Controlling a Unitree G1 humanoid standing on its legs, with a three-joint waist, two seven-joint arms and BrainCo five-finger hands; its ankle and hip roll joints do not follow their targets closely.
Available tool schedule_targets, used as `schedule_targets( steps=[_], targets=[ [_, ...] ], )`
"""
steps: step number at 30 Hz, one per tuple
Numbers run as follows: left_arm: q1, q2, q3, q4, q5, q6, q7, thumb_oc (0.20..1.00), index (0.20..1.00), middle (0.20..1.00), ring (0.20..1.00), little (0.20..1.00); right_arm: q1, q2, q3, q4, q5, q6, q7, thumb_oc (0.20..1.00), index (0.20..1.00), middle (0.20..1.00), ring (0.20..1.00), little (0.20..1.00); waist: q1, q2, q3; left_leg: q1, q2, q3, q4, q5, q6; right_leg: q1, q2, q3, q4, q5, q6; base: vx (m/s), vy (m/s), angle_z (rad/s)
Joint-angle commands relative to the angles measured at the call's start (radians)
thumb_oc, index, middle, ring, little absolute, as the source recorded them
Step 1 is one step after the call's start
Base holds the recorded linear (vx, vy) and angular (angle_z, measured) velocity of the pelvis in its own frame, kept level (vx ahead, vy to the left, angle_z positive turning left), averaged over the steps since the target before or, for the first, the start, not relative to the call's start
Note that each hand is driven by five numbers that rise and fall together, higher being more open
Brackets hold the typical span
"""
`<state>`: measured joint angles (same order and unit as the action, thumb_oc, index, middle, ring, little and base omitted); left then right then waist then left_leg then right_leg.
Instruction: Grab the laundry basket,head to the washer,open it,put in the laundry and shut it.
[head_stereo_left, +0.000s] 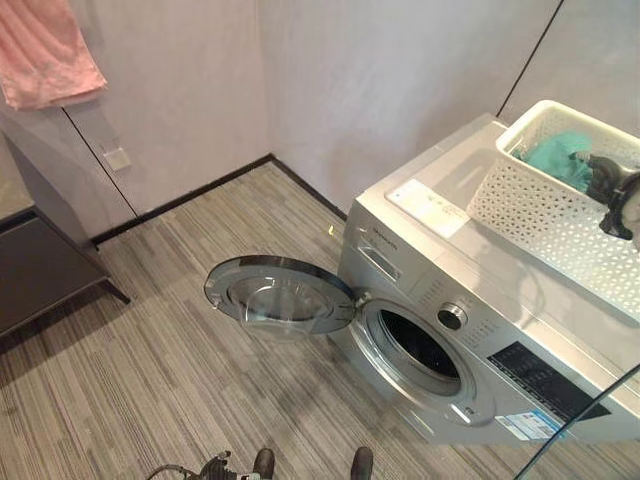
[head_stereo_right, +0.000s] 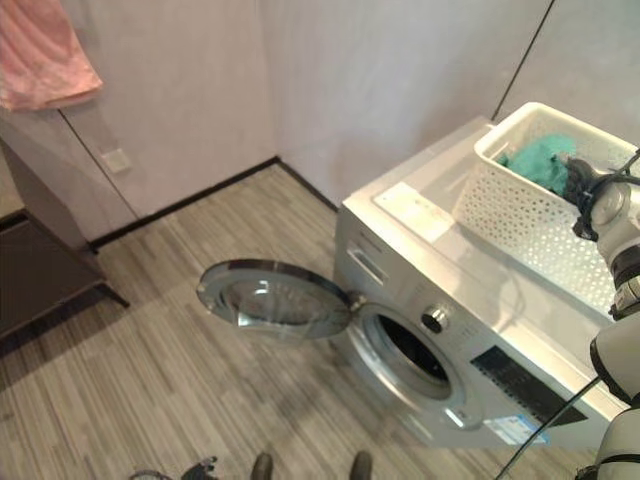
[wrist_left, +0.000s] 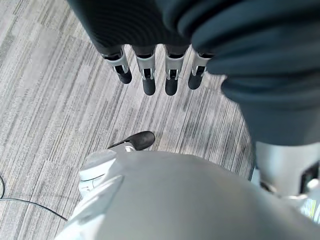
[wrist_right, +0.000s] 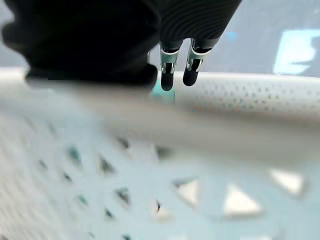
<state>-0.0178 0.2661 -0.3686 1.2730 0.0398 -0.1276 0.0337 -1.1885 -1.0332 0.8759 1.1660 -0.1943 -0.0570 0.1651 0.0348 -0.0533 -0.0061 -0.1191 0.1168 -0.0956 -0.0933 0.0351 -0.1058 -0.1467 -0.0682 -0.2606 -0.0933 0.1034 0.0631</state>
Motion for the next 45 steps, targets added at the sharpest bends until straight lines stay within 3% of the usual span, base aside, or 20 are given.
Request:
schedule_targets(
  steps=[1,9,12,18,25,30,32,45],
  targets=[
    [-0.060,0.018,-0.049,0.020,-0.001,-0.010,-0.009,1.000,1.000,1.000,1.000,1.000,-0.062,-0.047,0.105,-0.050,0.013,0.002,0.099,1.000,1.000,1.000,1.000,1.000,0.004,-0.058,0.030,0.031,0.024,0.026,0.006,-0.026,-0.017,0.058,-0.038,0.055,0.006,-0.103,0.068,0.00,0.000,0.00],
    [-0.078,-0.002,-0.065,-0.009,0.011,-0.021,-0.015,1.000,1.000,1.000,1.000,1.000,-0.068,-0.189,0.231,-0.433,0.169,-0.037,0.205,1.000,1.000,1.000,1.000,1.000,-0.022,-0.074,0.030,0.060,0.026,0.053,0.006,-0.039,-0.016,0.073,-0.043,0.066,0.006,-0.096,0.075,0.00,0.021,-0.04],
    [-0.073,-0.001,-0.049,-0.001,0.031,-0.028,-0.025,1.000,1.000,1.000,1.000,1.000,-0.055,-0.285,0.298,-0.617,0.266,-0.059,0.266,1.000,1.000,1.000,1.000,1.000,-0.035,-0.092,0.017,0.087,0.028,0.071,0.006,-0.053,-0.015,0.090,-0.048,0.075,0.006,-0.093,0.082,0.00,0.047,-0.11],
    [-0.051,0.010,-0.025,0.014,0.061,-0.030,-0.037,1.000,1.000,1.000,1.000,1.000,0.003,-0.329,0.276,-0.655,0.298,-0.065,0.288,1.000,1.000,1.000,1.000,1.000,-0.036,-0.109,-0.003,0.124,0.028,0.099,0.006,-0.074,-0.010,0.110,-0.054,0.091,0.006,-0.083,0.093,-0.01,0.029,-0.16],
    [-0.015,0.014,-0.003,0.040,0.070,-0.024,-0.042,1.000,1.000,1.000,1.000,1.000,0.062,-0.301,0.182,-0.559,0.249,-0.059,0.257,1.000,1.000,1.000,1.000,1.000,-0.036,-0.102,-0.016,0.141,0.023,0.121,0.006,-0.085,-0.001,0.112,-0.063,0.107,0.006,-0.074,0.099,-0.02,0.028,-0.14],
    [-0.010,0.005,-0.005,0.048,0.057,-0.021,-0.027,1.000,1.000,1.000,1.000,1.000,0.117,-0.224,-0.042,-0.371,0.195,-0.051,0.099,1.000,1.000,1.000,1.000,1.000,-0.036,-0.081,-0.017,0.140,0.013,0.113,0.006,-0.085,0.007,0.117,-0.069,0.106,0.006,-0.074,0.098,0.00,0.008,-0.03],
    [-0.017,0.003,-0.014,0.048,0.057,-0.022,-0.019,1.000,1.000,1.000,1.000,1.000,0.111,-0.190,-0.081,-0.332,0.174,-0.047,0.064,1.000,1.000,1.000,1.000,1.000,-0.033,-0.077,-0.017,0.139,0.010,0.108,0.006,-0.085,0.009,0.120,-0.069,0.104,0.006,-0.076,0.097,0.00,0.000,0.00],
    [-0.030,0.001,-0.043,0.030,0.020,-0.015,-0.014,1.000,1.000,1.000,1.000,1.000,0.006,-0.081,-0.008,-0.209,0.117,-0.022,0.058,1.000,1.000,1.000,1.000,1.000,-0.004,-0.085,0.011,0.094,0.012,0.064,0.006,-0.065,0.007,0.105,-0.062,0.072,0.006,-0.083,0.089,0.00,-0.008,0.07]
  ],
)
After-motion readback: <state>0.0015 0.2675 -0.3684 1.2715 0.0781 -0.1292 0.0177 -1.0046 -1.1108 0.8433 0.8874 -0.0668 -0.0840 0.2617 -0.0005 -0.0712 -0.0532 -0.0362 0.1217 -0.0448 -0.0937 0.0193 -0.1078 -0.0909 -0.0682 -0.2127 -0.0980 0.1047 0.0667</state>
